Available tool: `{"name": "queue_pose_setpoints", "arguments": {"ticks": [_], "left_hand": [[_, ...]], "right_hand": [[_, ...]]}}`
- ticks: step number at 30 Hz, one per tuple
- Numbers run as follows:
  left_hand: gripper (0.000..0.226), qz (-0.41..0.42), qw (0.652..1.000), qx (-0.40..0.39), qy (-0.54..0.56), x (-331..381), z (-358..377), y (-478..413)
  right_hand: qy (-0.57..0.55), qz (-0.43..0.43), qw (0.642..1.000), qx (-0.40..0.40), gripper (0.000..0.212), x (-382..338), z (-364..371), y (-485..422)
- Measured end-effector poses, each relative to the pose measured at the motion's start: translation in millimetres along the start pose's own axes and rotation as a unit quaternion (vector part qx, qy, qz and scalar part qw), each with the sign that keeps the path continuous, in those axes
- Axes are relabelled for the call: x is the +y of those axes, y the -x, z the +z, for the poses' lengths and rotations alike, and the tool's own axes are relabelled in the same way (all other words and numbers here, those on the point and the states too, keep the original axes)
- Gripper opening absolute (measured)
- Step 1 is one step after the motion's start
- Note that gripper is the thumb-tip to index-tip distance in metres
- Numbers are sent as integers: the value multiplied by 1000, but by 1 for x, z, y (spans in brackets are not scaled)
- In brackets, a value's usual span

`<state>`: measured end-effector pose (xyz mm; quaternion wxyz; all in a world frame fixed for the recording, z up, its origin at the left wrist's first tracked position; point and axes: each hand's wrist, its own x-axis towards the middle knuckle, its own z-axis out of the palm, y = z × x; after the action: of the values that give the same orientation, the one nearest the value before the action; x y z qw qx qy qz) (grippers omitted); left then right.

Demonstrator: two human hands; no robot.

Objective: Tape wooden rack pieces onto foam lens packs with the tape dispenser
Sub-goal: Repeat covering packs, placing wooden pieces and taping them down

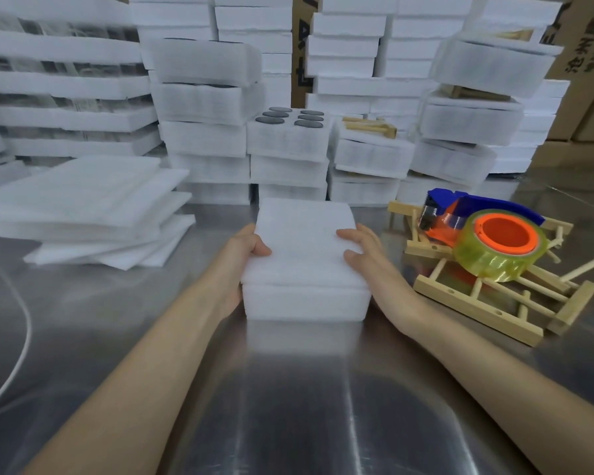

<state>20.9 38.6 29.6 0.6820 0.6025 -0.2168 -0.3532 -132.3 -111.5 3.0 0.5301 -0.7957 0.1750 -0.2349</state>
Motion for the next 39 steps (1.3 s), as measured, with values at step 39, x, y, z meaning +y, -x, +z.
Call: {"name": "queue_pose_setpoints", "arguments": {"ticks": [39], "left_hand": [[66,117,964,5,-241,10,2,8]], "right_hand": [[299,-99,948,-51,81,-22,-21,11]]}}
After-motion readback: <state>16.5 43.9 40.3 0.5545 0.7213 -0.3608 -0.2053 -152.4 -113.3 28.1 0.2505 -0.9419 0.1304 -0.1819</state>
